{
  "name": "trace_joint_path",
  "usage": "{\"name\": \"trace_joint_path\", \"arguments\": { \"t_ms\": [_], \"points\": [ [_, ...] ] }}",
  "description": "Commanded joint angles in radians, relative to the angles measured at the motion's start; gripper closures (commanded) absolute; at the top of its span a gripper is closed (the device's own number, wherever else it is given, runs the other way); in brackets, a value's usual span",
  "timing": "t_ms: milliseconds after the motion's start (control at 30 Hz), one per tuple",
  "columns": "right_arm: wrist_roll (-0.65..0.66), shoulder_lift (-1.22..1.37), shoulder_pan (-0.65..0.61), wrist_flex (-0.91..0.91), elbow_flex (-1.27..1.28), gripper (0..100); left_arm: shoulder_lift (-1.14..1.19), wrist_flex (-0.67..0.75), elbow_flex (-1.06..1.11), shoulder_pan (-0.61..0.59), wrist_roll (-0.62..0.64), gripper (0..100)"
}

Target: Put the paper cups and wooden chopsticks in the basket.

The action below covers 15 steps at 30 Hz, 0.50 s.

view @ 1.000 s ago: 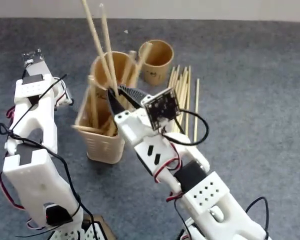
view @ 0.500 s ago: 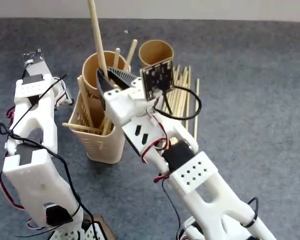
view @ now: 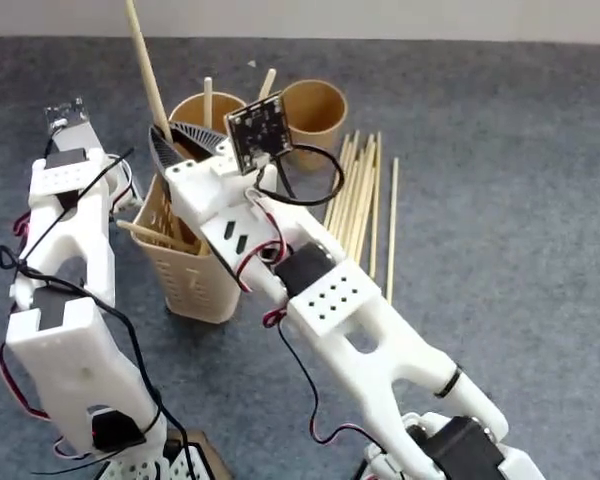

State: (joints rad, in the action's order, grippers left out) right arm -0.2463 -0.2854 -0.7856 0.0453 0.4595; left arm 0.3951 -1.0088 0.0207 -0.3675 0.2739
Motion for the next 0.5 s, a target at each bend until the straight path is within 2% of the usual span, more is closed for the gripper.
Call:
{"name": "trace_joint_path", "arguments": {
  "t_ms": [0,100,200,367,467],
  "points": [
    [-0.006,-0.082,0.004,0.082,-0.022,99.3,-0.048,0.011,-0.008,0.015,-0.012,79],
    [0.017,-0.234,0.004,0.209,-0.021,99.3,-0.048,0.011,-0.010,0.015,-0.012,79],
    [0.114,-0.372,-0.004,0.315,-0.022,99.3,-0.048,0.011,-0.012,0.015,-0.012,79],
    [0.127,-0.506,-0.013,0.403,-0.022,99.3,-0.058,0.011,-0.019,0.007,-0.008,79],
    [0.127,-0.516,-0.016,0.433,-0.024,99.3,-0.067,-0.014,-0.139,-0.039,-0.009,79]
  ]
}}
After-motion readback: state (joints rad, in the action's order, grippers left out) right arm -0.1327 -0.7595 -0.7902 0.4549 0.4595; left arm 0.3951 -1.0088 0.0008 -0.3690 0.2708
